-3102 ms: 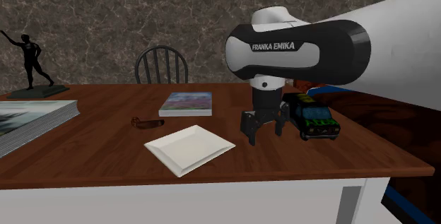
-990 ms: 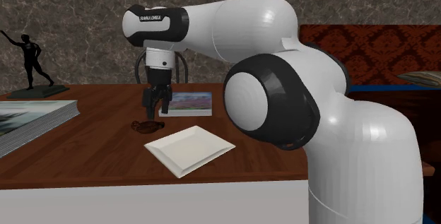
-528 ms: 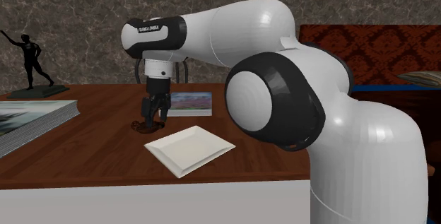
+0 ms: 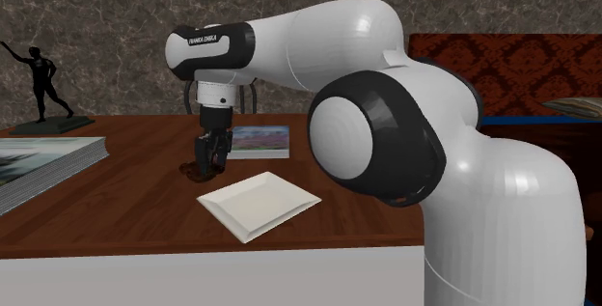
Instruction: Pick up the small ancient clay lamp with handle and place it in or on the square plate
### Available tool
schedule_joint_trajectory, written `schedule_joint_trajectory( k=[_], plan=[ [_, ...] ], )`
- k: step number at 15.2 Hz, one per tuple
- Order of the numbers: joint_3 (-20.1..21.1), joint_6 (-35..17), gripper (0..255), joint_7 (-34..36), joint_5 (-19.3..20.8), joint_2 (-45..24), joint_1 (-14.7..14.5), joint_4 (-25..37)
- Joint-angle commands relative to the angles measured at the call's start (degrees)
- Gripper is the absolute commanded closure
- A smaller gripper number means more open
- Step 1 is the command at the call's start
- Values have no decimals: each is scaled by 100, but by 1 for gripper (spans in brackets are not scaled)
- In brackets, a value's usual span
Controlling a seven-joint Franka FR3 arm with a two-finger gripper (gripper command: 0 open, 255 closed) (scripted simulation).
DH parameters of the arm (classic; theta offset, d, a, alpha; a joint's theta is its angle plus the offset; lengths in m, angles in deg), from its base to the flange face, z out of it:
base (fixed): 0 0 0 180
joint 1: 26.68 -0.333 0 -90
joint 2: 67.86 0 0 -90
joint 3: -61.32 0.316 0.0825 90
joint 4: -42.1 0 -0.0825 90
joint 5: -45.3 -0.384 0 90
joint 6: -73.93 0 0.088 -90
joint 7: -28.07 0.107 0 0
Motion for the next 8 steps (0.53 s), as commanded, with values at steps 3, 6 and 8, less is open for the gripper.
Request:
schedule_joint_trajectory(
  k=[3,6,8],
  plan=[
    [-1,1,255,-6,-1,-14,2,-5],
    [1,12,255,1,2,-46,-2,38],
    [7,-3,255,12,1,-37,-9,16]
  ],
)
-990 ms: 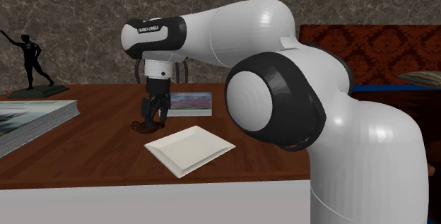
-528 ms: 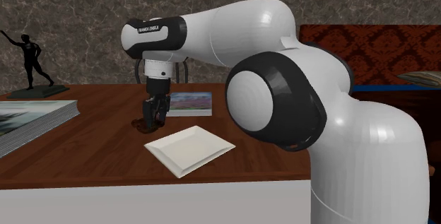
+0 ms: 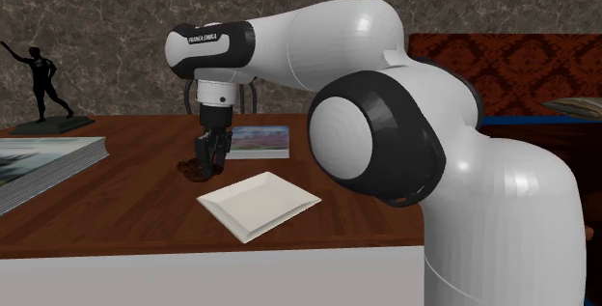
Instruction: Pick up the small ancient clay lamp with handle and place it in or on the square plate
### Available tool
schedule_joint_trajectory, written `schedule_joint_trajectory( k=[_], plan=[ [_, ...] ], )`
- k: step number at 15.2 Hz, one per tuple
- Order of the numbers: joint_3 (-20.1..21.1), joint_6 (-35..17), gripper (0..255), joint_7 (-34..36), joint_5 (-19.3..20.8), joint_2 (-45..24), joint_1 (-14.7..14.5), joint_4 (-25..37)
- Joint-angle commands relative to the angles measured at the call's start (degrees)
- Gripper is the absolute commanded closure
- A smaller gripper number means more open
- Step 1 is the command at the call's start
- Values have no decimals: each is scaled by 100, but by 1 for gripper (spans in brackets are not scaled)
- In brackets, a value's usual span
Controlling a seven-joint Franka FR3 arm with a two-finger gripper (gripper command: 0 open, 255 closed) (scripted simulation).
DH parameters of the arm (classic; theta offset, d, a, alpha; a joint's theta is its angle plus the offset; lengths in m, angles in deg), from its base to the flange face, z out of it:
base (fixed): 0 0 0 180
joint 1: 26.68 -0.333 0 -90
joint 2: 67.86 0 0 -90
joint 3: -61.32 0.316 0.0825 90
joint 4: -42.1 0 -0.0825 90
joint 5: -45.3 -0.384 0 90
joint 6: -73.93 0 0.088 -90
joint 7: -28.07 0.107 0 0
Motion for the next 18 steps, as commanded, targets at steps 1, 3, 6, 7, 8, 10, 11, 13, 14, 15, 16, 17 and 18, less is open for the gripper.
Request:
schedule_joint_trajectory(
  k=[1,3,6,7,8,10,11,13,14,15,16,17,18],
  plan=[
    [0,-16,255,-7,-3,-2,0,-56],
    [0,148,255,18,0,-34,0,142],
    [0,402,255,56,4,-98,0,462],
    [0,488,255,70,5,-124,-1,575],
    [1,576,255,83,6,-151,-1,691],
    [2,755,255,111,8,-212,-1,933],
    [3,847,255,126,9,-247,-2,1061],
    [5,1035,255,156,12,-324,-3,1329],
    [6,1132,255,172,13,-368,-4,1470],
    [7,1232,255,189,14,-415,-5,1618],
    [9,1333,255,206,15,-465,-6,1771],
    [11,1438,255,223,16,-520,-8,1932],
    [13,1546,255,242,17,-580,-10,2101]
  ],
)
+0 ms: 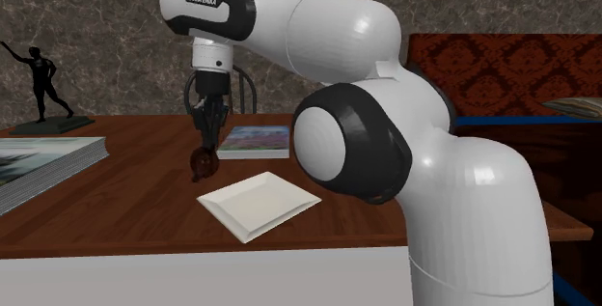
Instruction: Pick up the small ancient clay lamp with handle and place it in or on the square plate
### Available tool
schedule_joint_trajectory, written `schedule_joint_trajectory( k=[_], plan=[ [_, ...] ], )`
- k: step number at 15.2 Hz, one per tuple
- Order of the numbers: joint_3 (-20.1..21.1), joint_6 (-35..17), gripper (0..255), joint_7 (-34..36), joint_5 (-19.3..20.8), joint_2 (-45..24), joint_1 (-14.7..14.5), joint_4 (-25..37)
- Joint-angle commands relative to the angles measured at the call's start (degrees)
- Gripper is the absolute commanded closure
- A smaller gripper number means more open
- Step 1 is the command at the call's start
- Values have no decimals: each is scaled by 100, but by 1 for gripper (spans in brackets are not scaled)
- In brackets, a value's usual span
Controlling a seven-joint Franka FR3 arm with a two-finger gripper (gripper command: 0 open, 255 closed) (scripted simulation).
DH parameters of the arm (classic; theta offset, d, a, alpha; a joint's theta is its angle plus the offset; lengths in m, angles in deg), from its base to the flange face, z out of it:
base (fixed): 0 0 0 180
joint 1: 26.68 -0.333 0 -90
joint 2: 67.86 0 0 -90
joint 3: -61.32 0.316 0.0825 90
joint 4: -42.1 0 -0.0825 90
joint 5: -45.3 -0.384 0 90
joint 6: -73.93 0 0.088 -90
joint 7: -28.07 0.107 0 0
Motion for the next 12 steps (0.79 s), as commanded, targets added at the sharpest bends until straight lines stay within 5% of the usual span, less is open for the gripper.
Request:
schedule_joint_trajectory(
  k=[1,7,8,9,12],
  plan=[
    [0,153,255,17,1,-80,3,231],
    [-112,-360,255,-321,-104,1644,176,-2049],
    [-74,-294,255,-226,-87,1328,131,-1649],
    [-74,-294,0,-226,-87,1328,131,-1649],
    [-83,-626,0,-1629,-51,1076,168,-1836]
  ],
)
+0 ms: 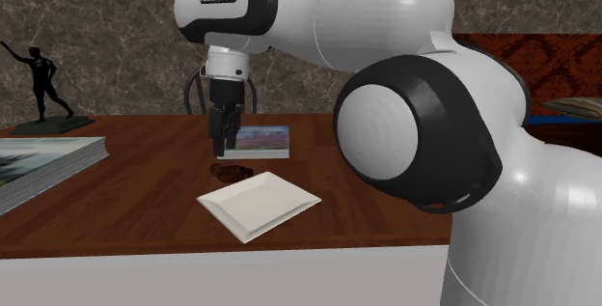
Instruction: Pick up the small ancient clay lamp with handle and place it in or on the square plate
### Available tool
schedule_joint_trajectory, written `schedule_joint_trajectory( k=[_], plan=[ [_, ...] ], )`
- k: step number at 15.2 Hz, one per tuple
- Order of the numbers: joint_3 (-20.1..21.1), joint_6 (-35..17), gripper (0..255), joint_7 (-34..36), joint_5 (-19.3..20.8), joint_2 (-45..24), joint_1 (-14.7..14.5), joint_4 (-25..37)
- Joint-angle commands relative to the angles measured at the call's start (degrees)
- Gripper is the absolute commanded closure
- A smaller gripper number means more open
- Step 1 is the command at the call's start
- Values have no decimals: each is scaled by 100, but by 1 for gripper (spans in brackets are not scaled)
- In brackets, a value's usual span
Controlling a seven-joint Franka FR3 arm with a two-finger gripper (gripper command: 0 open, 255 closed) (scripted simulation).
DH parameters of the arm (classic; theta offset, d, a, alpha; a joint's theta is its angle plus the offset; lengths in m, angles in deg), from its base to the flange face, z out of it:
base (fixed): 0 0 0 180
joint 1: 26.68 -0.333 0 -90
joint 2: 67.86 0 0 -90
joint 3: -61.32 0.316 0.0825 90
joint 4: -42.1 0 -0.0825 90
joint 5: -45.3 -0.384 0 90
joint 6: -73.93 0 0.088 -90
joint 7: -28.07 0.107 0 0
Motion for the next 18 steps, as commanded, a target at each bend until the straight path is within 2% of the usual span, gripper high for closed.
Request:
schedule_joint_trajectory(
  k=[1,2,10,17,18],
  plan=[
    [1,-196,0,-948,30,-195,28,-66],
    [11,-262,0,-1242,43,-269,35,-79],
    [44,-899,0,-1273,29,-76,0,-906],
    [39,-899,0,-1273,29,-77,-4,-904],
    [44,-911,255,-1266,29,-75,-9,-917]
  ],
)
